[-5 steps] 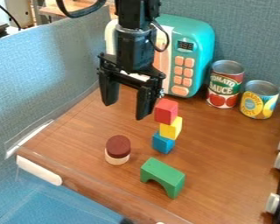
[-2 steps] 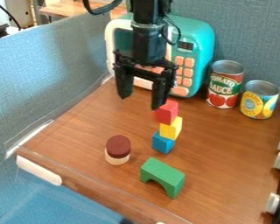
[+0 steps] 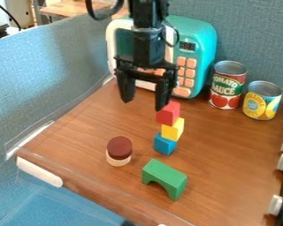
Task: Put the red cube on the top of the arch.
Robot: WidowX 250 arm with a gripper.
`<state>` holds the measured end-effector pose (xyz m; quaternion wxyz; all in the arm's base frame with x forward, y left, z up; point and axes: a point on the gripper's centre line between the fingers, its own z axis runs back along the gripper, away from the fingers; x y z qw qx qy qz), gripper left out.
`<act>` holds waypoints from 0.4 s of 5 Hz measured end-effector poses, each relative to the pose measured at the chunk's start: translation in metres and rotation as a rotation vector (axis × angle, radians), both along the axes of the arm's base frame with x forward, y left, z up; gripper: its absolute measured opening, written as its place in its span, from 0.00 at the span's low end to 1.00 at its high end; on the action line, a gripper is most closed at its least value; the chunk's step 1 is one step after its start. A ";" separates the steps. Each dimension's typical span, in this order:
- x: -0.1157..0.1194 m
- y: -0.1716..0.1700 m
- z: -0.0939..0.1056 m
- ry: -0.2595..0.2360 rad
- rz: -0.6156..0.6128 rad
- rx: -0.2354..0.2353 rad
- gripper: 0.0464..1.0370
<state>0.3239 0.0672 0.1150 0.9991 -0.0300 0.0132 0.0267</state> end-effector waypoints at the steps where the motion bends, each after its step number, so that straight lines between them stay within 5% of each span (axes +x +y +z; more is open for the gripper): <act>1: 0.005 -0.002 -0.004 -0.005 0.050 -0.029 0.96; 2: 0.016 -0.002 -0.007 -0.008 0.059 -0.023 0.96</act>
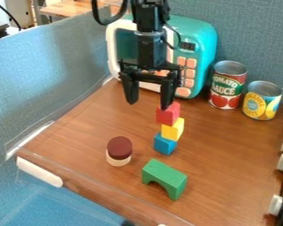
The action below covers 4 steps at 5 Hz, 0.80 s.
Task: Put the red cube on the top of the arch.
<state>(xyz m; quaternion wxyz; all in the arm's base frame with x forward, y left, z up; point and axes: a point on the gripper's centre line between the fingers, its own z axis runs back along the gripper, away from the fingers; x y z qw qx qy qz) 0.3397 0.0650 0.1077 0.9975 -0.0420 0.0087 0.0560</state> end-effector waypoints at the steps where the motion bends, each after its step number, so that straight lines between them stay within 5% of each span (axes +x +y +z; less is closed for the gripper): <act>1: 0.007 -0.008 0.005 -0.012 -0.001 -0.005 0.96; 3: 0.019 -0.012 0.008 -0.029 0.030 -0.016 0.96; 4: 0.027 -0.015 -0.005 0.022 0.025 -0.008 0.96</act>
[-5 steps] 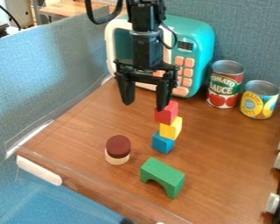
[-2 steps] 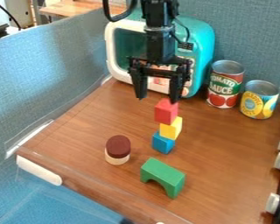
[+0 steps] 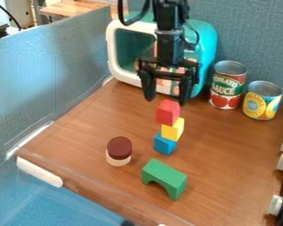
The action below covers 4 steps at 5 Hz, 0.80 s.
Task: Put the red cube on the top of the arch.
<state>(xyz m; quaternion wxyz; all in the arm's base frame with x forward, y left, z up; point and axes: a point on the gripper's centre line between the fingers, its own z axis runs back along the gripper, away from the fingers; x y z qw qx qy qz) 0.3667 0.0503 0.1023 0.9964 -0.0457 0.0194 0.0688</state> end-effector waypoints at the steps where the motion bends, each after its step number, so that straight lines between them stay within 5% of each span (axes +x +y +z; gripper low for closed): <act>1: 0.004 0.001 -0.009 0.034 0.006 0.015 0.96; 3: 0.006 0.001 -0.013 0.043 -0.005 0.035 0.93; 4: 0.005 -0.001 -0.017 0.044 -0.013 0.026 0.65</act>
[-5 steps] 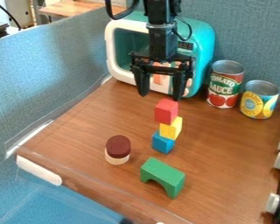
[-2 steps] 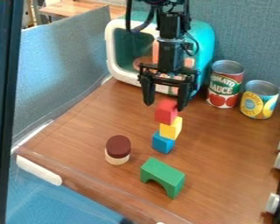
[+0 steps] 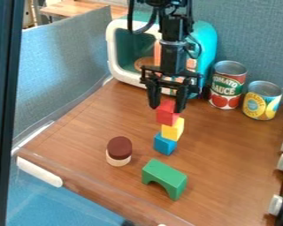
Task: Put the red cube on the top of the arch.
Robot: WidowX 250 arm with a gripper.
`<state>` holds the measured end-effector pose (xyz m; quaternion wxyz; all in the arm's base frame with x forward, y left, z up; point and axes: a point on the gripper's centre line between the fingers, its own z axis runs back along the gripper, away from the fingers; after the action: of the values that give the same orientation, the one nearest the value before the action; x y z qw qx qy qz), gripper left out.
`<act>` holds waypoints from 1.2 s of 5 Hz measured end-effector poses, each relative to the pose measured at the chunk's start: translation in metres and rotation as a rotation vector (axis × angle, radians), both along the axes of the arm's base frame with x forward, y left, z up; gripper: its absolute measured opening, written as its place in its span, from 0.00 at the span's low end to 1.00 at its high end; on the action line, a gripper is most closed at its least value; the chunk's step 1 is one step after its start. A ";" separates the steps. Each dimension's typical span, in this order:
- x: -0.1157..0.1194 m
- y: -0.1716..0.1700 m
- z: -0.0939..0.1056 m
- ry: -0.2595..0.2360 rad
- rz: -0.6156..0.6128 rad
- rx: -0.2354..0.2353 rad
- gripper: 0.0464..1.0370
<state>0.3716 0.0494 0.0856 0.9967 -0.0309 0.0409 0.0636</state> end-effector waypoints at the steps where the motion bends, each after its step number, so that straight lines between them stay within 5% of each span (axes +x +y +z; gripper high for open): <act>1: 0.000 0.000 0.001 -0.003 -0.020 0.000 0.50; 2: -0.002 0.000 0.000 -0.004 -0.022 0.002 0.50; 3: -0.014 -0.001 0.020 -0.011 -0.039 0.008 0.50; 4: -0.037 0.004 0.073 -0.100 -0.025 0.077 0.50; 5: -0.052 0.007 0.075 -0.054 -0.047 0.109 0.50; 6: -0.068 -0.004 0.041 0.011 -0.131 0.138 0.50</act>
<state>0.3040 0.0457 0.1266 0.9982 0.0409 0.0437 0.0013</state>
